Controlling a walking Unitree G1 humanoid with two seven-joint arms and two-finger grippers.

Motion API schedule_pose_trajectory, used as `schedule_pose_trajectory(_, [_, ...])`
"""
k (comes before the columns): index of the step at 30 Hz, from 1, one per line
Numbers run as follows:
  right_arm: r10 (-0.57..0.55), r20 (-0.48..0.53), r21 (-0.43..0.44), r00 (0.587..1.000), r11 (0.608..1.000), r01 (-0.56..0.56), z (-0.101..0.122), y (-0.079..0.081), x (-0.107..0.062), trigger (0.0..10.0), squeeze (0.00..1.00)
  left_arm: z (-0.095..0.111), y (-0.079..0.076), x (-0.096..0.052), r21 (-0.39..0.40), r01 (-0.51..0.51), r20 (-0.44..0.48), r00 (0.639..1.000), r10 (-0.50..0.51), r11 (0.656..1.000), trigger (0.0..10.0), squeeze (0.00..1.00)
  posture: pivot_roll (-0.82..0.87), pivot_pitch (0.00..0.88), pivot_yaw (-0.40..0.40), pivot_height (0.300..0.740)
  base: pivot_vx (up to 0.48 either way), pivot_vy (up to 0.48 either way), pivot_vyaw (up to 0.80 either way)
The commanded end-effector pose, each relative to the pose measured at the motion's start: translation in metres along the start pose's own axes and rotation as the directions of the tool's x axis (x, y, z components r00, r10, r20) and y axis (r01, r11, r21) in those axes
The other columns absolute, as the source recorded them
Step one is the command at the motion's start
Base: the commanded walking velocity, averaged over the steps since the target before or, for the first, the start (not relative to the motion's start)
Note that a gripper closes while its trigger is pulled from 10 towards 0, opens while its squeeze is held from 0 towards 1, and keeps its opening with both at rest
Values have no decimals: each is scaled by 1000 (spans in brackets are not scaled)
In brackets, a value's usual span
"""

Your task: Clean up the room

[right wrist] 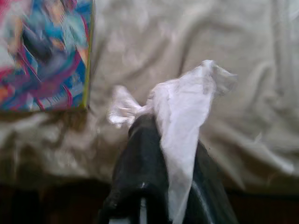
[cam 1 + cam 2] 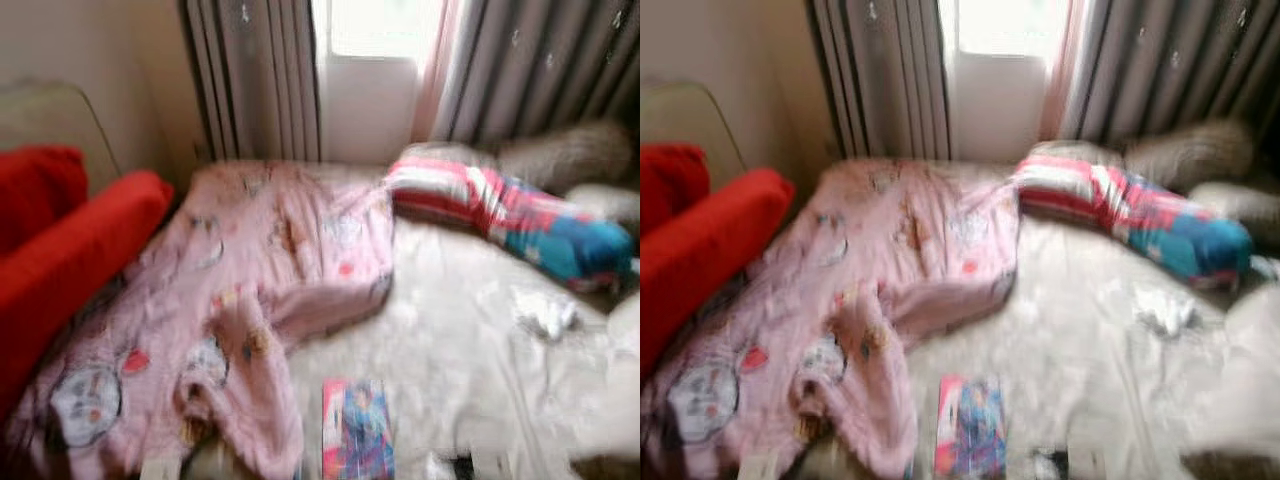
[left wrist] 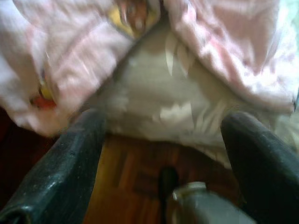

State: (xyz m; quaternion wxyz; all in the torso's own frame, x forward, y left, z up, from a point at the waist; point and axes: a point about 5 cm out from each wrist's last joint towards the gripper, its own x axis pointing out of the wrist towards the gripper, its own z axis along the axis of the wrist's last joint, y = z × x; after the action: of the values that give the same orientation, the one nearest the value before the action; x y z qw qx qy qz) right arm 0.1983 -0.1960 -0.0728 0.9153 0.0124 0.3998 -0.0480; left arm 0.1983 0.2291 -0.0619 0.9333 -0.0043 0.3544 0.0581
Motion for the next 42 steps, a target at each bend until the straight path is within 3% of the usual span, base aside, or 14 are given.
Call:
schedule_pose_trajectory(1, [-2,-75,-4,997,1000,1,-15,1,-3,10000,0,-14,-1,-3,13,-5,-75,997,6,1000,10000,0,48,0,-43,740,0,0,0])
schedule_pose_trajectory(7, [12,-62,51,998,999,-9,-14,3,-3,10000,0,-17,2,-4,-12,-20,-79,997,19,1000,10000,0,40,0,-30,740,0,0,0])
schedule_pose_trajectory(19, [28,-105,7,994,1000,-27,-21,7,-4,10000,0,-36,19,-13,-1,-46,-187,981,45,999,10000,0,40,0,-28,740,0,0,0])
schedule_pose_trajectory(32, [24,-125,19,992,1000,-22,-26,5,-5,10000,0,-43,29,-18,-3,-60,-223,973,58,998,10000,0,42,0,-21,740,0,0,0])
schedule_pose_trajectory(35, [29,-121,20,992,999,-26,-25,7,-5,10000,0,-43,28,-17,1,-58,-225,973,57,998,10000,0,39,0,-16,740,0,0,0])
schedule_pose_trajectory(42, [27,-130,26,991,999,-24,-27,8,-6,10000,0,-29,7,-7,0,-32,-200,979,32,999,10000,0,40,0,-11,740,0,0,0])
